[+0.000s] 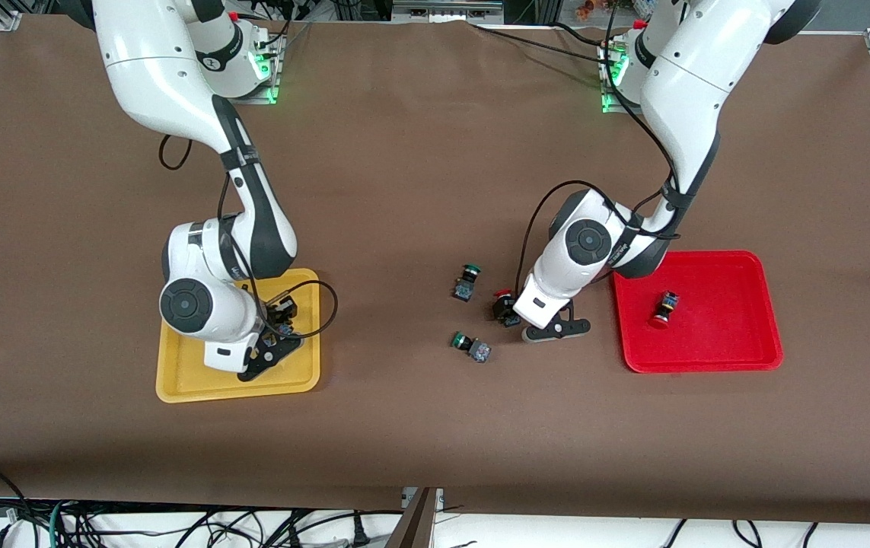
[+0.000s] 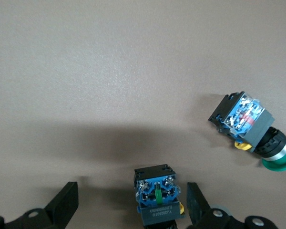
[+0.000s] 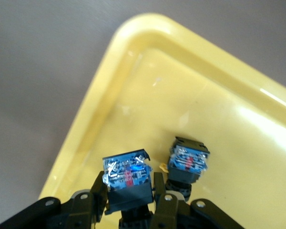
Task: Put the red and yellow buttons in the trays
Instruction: 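Place the yellow button in the yellow tray while the left gripper grasps another red button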
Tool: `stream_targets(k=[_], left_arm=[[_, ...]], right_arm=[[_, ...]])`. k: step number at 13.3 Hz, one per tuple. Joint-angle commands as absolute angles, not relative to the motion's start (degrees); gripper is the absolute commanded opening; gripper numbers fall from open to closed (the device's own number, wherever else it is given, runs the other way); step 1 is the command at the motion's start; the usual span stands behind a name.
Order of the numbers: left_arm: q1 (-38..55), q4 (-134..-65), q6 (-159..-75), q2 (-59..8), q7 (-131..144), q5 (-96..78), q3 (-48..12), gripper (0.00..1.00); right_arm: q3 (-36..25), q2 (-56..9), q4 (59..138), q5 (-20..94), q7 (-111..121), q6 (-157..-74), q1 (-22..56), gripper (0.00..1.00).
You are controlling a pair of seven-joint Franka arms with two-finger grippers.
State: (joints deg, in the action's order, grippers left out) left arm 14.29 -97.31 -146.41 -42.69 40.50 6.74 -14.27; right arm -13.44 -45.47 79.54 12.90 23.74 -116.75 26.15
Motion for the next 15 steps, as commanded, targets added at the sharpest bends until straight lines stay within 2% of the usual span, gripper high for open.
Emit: stream_targets(k=[1, 2, 3, 4, 5, 6, 9, 10, 13, 15], left_arm=[[16.0, -95.7, -148.0, -44.8, 41.7, 8.5, -13.7, 1.00], [16.4, -95.7, -148.3, -44.8, 41.7, 8.5, -13.6, 1.00], [16.4, -95.7, -148.3, -44.8, 41.7, 8.6, -13.6, 0.66], [16.3, -95.7, -148.3, -44.8, 41.7, 8.6, -13.5, 0.26], [16.3, -95.8, -148.3, -44.7, 41.7, 8.6, -13.2, 0.11], [16.2, -95.8, -148.2, -44.6, 41.6, 8.6, -13.1, 0.09], [15.1, -95.7, -147.0, -43.4, 40.7, 8.6, -13.1, 0.00], [14.3, -95.6, -144.8, -42.5, 40.3, 8.7, -13.1, 0.00], [10.0, -94.7, -129.6, -36.1, 27.9, 8.6, -12.2, 0.01], [5.6, -90.9, -117.0, -34.1, 15.8, 8.6, -12.2, 0.03]], right_arm=[[-13.1, -43.9, 82.3, 14.2, 19.3, -118.6, 26.1, 0.11], [-13.1, -44.3, 82.3, 15.5, 18.6, -119.3, 25.9, 0.19], [-13.1, -44.6, 82.4, 15.8, 18.8, -119.7, 25.8, 0.19], [-13.1, -44.6, 82.4, 15.8, 18.7, -119.5, 25.8, 0.32], [-13.1, -44.5, 82.3, 15.8, 18.5, -119.2, 25.9, 0.96], [-13.1, -44.0, 82.3, 15.9, 18.4, -118.7, 25.9, 1.00], [-13.2, -39.8, 82.0, 15.8, 12.4, -113.8, 26.1, 1.00], [-13.2, -38.0, 82.0, 15.8, 10.7, -111.8, 26.1, 1.00], [-13.3, -31.7, 81.7, 14.9, 3.2, -105.3, 26.3, 1.00], [-13.1, -26.5, 81.7, 10.4, -1.3, -99.6, 26.8, 1.00]])
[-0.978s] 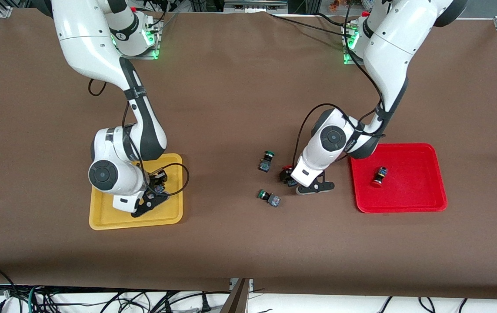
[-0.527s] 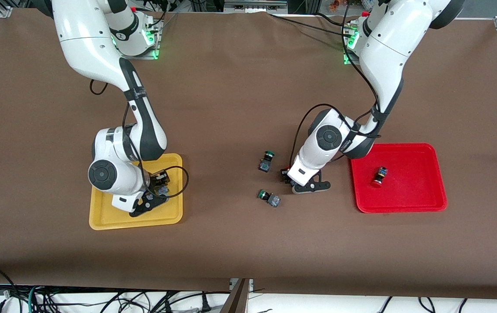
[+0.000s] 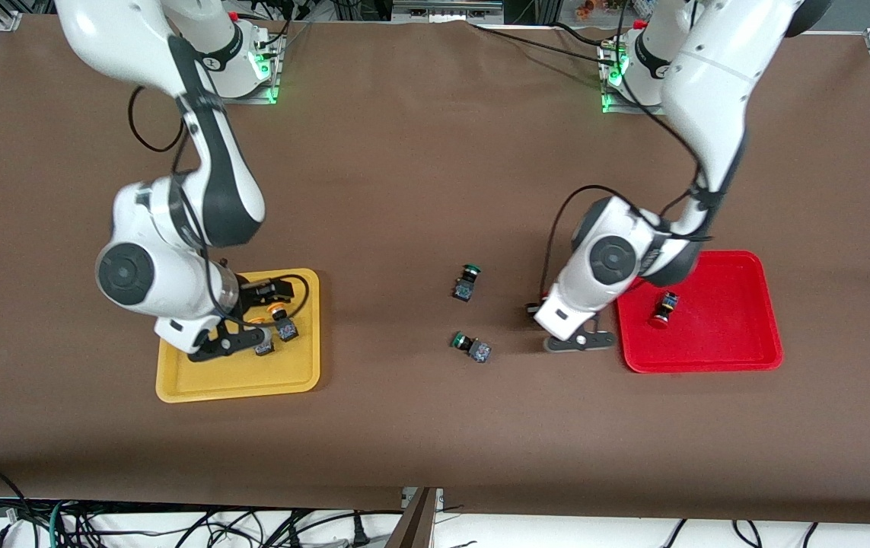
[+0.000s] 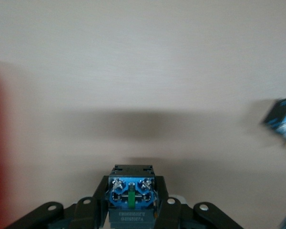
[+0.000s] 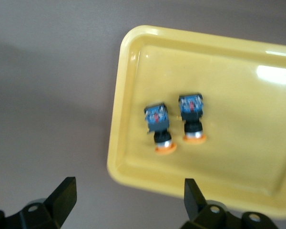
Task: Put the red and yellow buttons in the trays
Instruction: 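Place the red button in the red tray while the right gripper withdraws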
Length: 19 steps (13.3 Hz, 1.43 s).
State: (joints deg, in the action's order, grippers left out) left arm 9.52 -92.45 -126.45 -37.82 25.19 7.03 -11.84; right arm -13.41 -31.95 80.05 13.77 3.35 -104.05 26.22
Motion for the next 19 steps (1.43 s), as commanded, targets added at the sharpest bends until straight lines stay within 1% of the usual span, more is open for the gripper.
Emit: stream_targets(k=[1, 2, 4, 6, 7, 9, 10, 11, 12, 13, 14, 15, 17, 19], left_arm=[[3.5, -89.7, -112.4, -33.8, 11.1, 8.7, -12.0, 0.03], [1.1, -90.0, -110.1, -33.0, 7.4, 8.7, -11.7, 0.03], [-4.0, -91.6, -109.4, -32.8, 0.7, 9.1, -11.7, 0.06], [-8.9, -92.7, -109.9, -34.0, -4.9, 9.1, -11.8, 0.08], [-9.9, -93.0, -110.4, -34.4, -6.7, 9.1, -11.8, 0.09], [-11.3, -94.4, -113.7, -35.9, -7.4, 9.1, -11.8, 0.16], [-12.0, -95.1, -116.0, -36.6, -7.4, 9.1, -11.8, 0.22], [-12.0, -94.9, -116.5, -36.9, -7.6, 9.1, -11.8, 0.32], [-12.0, -94.7, -116.5, -36.9, -7.6, 9.1, -11.8, 0.71], [-12.1, -94.4, -116.5, -36.8, -7.6, 9.1, -11.8, 1.00], [-12.0, -94.3, -116.4, -36.7, -7.6, 9.1, -11.8, 1.00], [-11.9, -94.0, -116.3, -36.6, -7.6, 9.1, -11.8, 1.00], [-11.8, -93.7, -116.2, -36.0, -7.5, 9.1, -11.9, 1.00], [-12.1, -91.0, -115.1, -34.6, -7.5, 9.1, -12.0, 1.00]], right_arm=[[-12.9, -23.2, 81.7, 8.4, -3.9, -96.5, 27.2, 1.00], [-12.9, -20.3, 81.7, 7.9, -5.1, -92.7, 27.3, 1.00], [-13.2, -14.4, 82.5, 7.7, -5.4, -87.7, 27.3, 1.00], [-14.3, -10.3, 84.2, 6.7, -5.6, -84.7, 27.3, 1.00], [-14.3, -7.2, 88.5, 6.0, -6.3, -85.8, 27.4, 1.00], [-12.8, -0.4, 98.7, 2.8, -6.9, -92.3, 27.0, 1.00], [-10.7, 1.0, 99.9, 2.0, -6.8, -92.7, 24.9, 1.00], [-7.8, 1.1, 99.5, 1.8, -6.2, -92.6, 21.4, 1.00], [-4.6, 1.0, 98.5, 1.5, -5.5, -92.5, 18.1, 1.00], [-2.0, 0.9, 98.4, 1.5, -4.3, -92.5, 14.9, 1.00], [0.5, 0.9, 98.3, 1.2, -3.2, -92.5, 12.1, 1.00], [1.7, 0.9, 98.2, 0.5, -2.5, -92.6, 10.4, 1.00], [1.4, 0.7, 97.0, -0.2, -1.7, -92.5, 10.4, 1.00], [1.4, 0.2, 95.2, -0.3, -1.7, -92.6, 10.4, 1.00]])
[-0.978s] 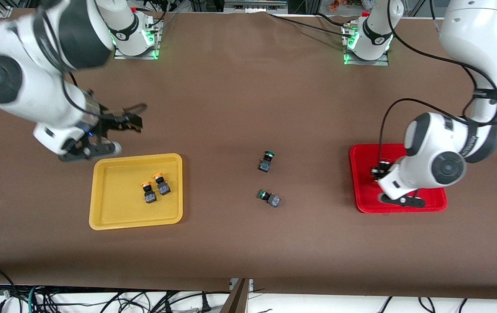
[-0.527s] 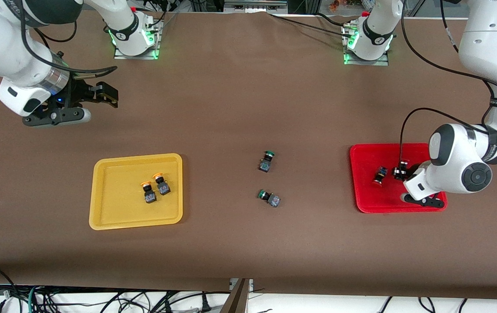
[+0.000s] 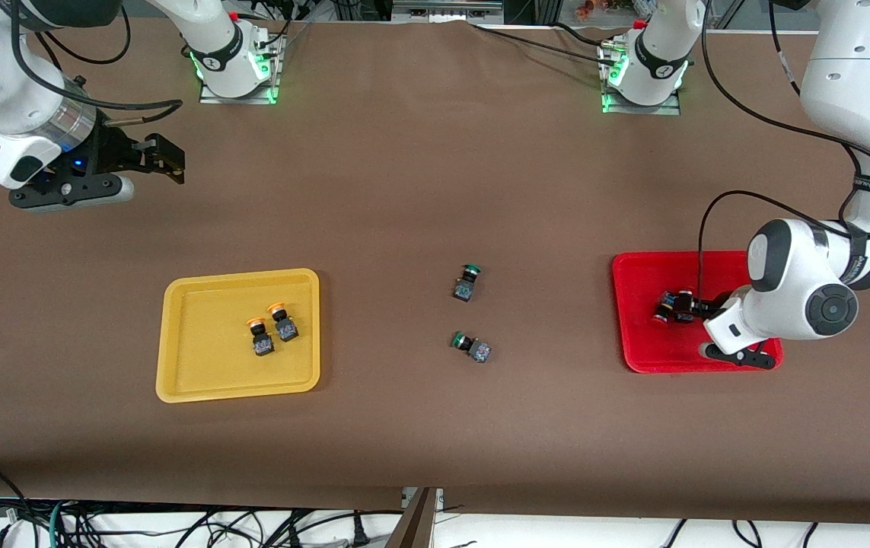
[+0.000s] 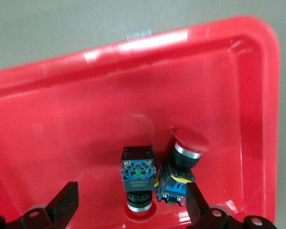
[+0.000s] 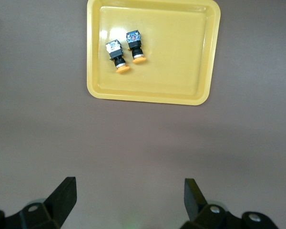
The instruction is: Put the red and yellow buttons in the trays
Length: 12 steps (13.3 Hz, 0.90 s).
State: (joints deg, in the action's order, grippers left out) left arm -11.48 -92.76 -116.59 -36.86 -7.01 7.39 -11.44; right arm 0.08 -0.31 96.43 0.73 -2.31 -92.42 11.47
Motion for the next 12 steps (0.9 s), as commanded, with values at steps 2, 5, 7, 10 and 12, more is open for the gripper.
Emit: stream_targets(k=[2, 5, 7, 10, 12], left_arm=[[-12.1, -87.6, -111.3, -30.3, -7.4, 9.1, -11.8, 1.00], [-14.4, -81.9, -108.0, -23.7, -7.2, 7.1, -12.3, 1.00], [-14.6, -75.4, -102.9, -20.9, -6.1, 3.3, -12.0, 1.00], [-13.9, -71.8, -93.4, -19.5, -5.4, 4.0, -12.5, 1.00], [-14.2, -72.3, -87.0, -16.8, -5.5, 3.2, -12.2, 1.00]], right_arm=[[1.3, -1.0, 93.2, -0.9, -1.9, -92.2, 10.2, 1.00], [1.3, -1.4, 91.2, -4.6, -2.2, -92.1, 10.6, 1.00], [1.3, -1.4, 89.6, -6.8, -1.7, -92.2, 10.5, 1.00], [1.3, -1.6, 89.1, -7.4, -2.5, -92.6, 10.5, 1.00], [1.3, -3.1, 88.9, -7.0, -2.3, -92.6, 10.4, 1.00]])
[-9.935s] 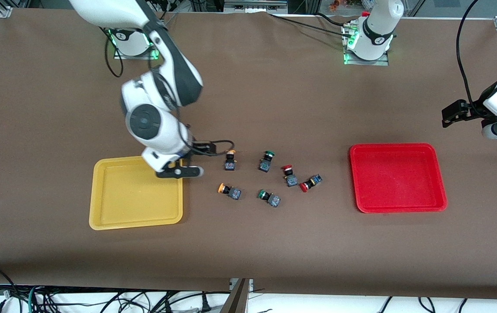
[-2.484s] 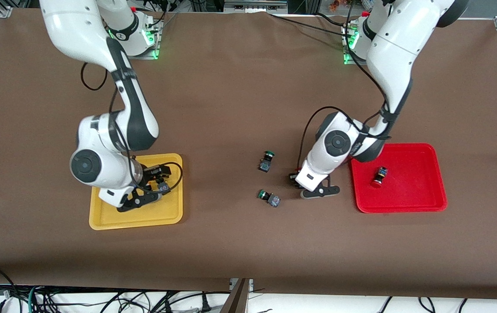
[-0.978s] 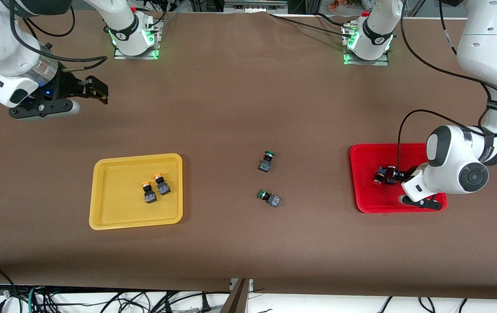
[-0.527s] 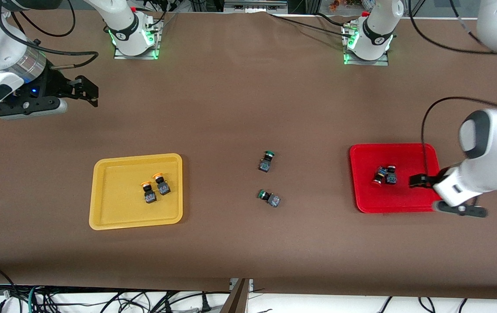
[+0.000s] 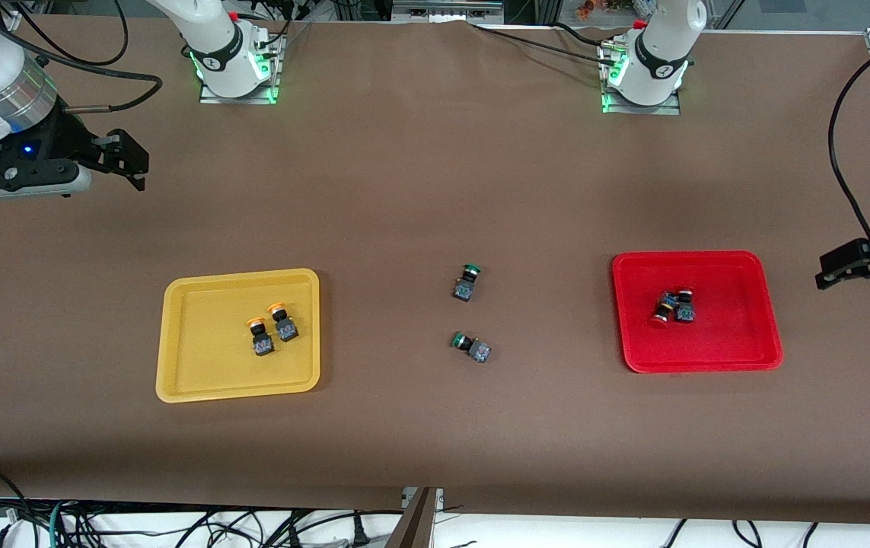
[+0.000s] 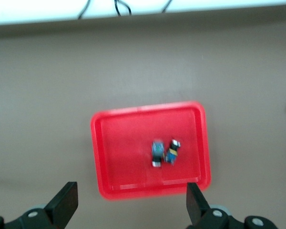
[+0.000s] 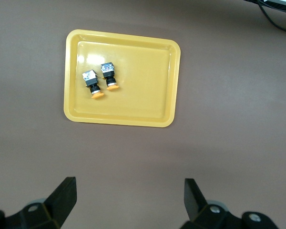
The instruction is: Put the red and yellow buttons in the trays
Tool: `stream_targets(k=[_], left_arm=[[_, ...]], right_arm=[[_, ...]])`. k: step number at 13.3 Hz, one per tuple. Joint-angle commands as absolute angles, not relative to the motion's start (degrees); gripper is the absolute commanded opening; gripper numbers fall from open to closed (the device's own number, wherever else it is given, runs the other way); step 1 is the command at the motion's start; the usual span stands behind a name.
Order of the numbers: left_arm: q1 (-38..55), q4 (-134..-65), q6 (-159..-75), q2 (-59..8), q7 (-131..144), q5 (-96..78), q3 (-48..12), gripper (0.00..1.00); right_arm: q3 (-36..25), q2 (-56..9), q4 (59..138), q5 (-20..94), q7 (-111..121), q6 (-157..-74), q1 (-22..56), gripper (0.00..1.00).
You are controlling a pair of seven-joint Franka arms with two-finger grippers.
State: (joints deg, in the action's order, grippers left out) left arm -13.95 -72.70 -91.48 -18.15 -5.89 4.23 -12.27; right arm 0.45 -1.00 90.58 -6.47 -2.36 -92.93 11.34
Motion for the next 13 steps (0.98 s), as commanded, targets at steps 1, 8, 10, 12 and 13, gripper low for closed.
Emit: stream_targets(k=[1, 8, 10, 12, 13], left_arm=[[-13.7, -74.2, -87.5, -15.3, -5.8, 3.0, -11.7, 1.00], [2.6, -97.0, -100.8, 0.1, -6.2, 1.8, 4.5, 1.00], [2.0, -97.3, -100.5, 0.4, -5.9, 1.8, 4.4, 1.00], [1.7, -97.3, -99.2, 0.3, -6.1, 1.8, 4.0, 1.00], [1.8, -96.8, -98.8, -0.2, -6.1, 1.8, 4.0, 1.00]], right_arm=[[1.3, -3.1, 87.5, -6.4, -2.3, -92.3, 10.5, 1.00], [1.3, -3.0, 86.7, -1.7, -2.2, -91.8, 10.4, 1.00], [1.3, -3.1, 86.7, -1.7, -2.2, -91.5, 10.4, 1.00], [1.3, -3.1, 86.7, -1.7, -2.2, -91.5, 10.4, 1.00], [1.3, -3.1, 86.7, -1.8, -2.2, -91.4, 10.4, 1.00]])
